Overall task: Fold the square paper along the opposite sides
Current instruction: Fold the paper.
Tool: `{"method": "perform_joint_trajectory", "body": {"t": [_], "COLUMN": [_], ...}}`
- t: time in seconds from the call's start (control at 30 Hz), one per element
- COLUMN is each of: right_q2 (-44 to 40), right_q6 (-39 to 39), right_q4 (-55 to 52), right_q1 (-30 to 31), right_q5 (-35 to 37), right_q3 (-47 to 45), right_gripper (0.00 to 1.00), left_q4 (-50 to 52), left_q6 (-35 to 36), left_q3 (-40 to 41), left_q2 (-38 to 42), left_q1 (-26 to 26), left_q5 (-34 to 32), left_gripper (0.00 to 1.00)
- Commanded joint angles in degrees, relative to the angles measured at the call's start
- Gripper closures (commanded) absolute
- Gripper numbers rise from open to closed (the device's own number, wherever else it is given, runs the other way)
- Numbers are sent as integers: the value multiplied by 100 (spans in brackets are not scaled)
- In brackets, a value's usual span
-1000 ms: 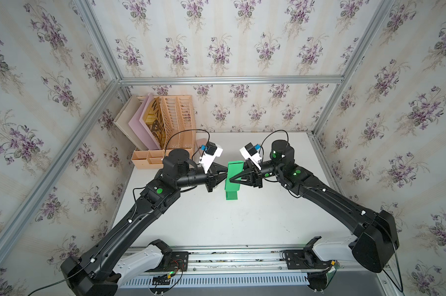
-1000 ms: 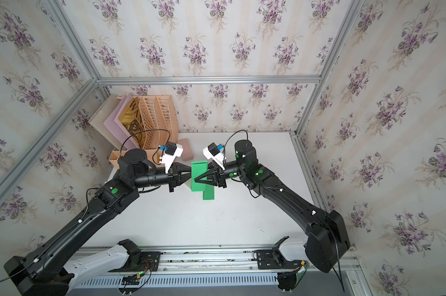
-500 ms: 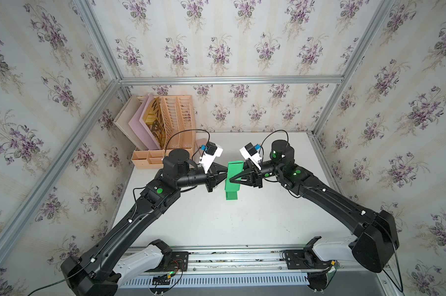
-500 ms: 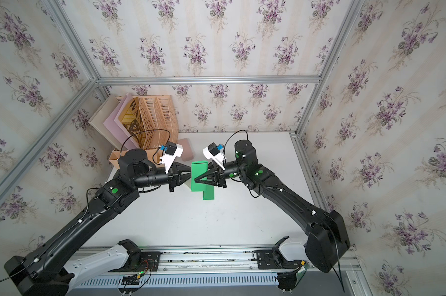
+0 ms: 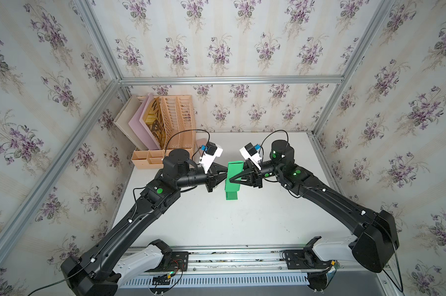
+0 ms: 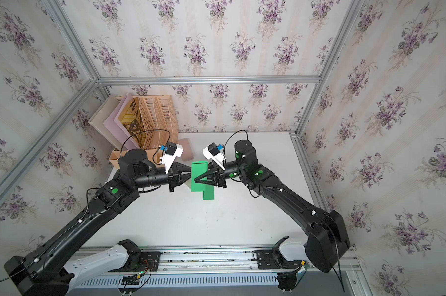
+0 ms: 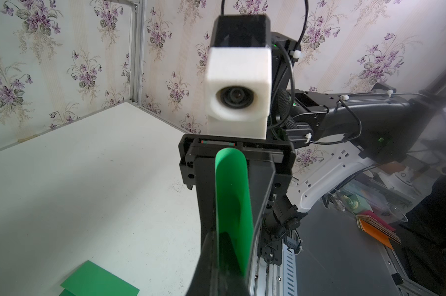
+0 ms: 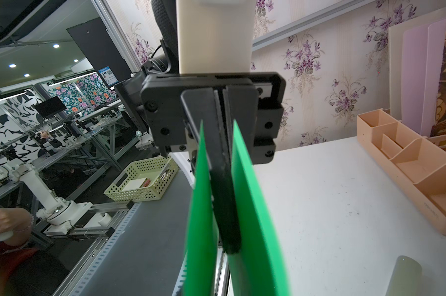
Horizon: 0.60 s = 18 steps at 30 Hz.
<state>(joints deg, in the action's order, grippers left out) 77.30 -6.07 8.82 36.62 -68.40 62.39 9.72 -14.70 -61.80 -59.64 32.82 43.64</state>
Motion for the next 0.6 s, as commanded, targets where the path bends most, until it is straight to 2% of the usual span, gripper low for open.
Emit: {"method": "perform_joint_trajectory", "body": {"t": [0.0, 0.57], "right_q2": [22, 22], "right_q6": [0, 18], "right_q4": [85, 80], "right_q1": [10, 20], "right_q5": [-24, -24], "right_q3": [44, 33], "right_gripper": [78, 83], "left_q4": [-28, -29], "left_q6": [78, 81], "left_q3": [2, 12], "left_q2": [5, 5], "left_q1": [-3, -6], "left_q5": [-4, -1], "left_gripper": [100, 100]}}
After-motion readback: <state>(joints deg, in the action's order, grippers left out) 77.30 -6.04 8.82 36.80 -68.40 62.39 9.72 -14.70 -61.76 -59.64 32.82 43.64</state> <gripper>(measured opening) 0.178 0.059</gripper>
